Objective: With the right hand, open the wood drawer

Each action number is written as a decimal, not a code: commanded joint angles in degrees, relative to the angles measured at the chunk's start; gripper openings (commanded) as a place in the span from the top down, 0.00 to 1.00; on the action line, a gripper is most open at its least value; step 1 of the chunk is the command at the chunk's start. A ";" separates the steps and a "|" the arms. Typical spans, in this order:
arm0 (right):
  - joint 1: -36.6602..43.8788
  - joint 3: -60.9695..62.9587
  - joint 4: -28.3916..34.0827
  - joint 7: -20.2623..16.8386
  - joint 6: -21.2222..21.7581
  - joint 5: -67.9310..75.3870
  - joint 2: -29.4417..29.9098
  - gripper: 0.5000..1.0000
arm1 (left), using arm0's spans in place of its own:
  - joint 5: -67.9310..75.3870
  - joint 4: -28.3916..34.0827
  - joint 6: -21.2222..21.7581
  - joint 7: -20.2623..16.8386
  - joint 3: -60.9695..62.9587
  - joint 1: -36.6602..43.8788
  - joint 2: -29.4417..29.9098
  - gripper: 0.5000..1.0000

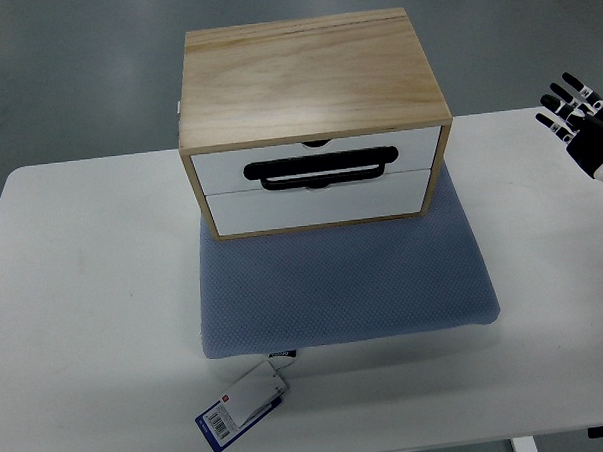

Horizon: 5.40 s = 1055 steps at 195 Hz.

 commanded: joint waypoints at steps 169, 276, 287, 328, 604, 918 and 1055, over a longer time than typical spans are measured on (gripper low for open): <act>0.61 -1.23 0.00 0.26 -0.04 0.88 -4.92 0.14 | 0.00 0.00 0.01 0.00 0.00 0.00 0.00 0.00; 27.24 -45.88 5.28 6.15 2.51 23.47 -29.62 0.14 | 0.00 0.00 -0.08 0.00 0.00 0.00 0.00 0.00; 28.56 -46.93 5.89 6.07 3.13 23.38 -30.41 0.14 | 0.00 0.00 0.01 0.00 0.00 0.00 0.00 0.00; 45.08 -58.88 13.71 5.54 8.49 15.65 -34.54 0.14 | 0.00 0.00 -0.08 0.00 0.00 0.00 0.00 0.00; 88.50 -106.96 18.72 3.78 17.63 16.96 -11.69 0.14 | 0.00 0.00 0.01 0.00 0.00 0.00 0.00 0.00; 86.48 -114.26 24.88 0.70 4.71 15.12 1.76 0.15 | 0.00 0.00 0.01 0.00 0.00 0.00 0.00 0.00; 85.25 -116.80 24.88 0.44 4.80 12.66 0.70 0.14 | 0.00 0.00 0.01 0.00 0.00 0.00 0.00 0.00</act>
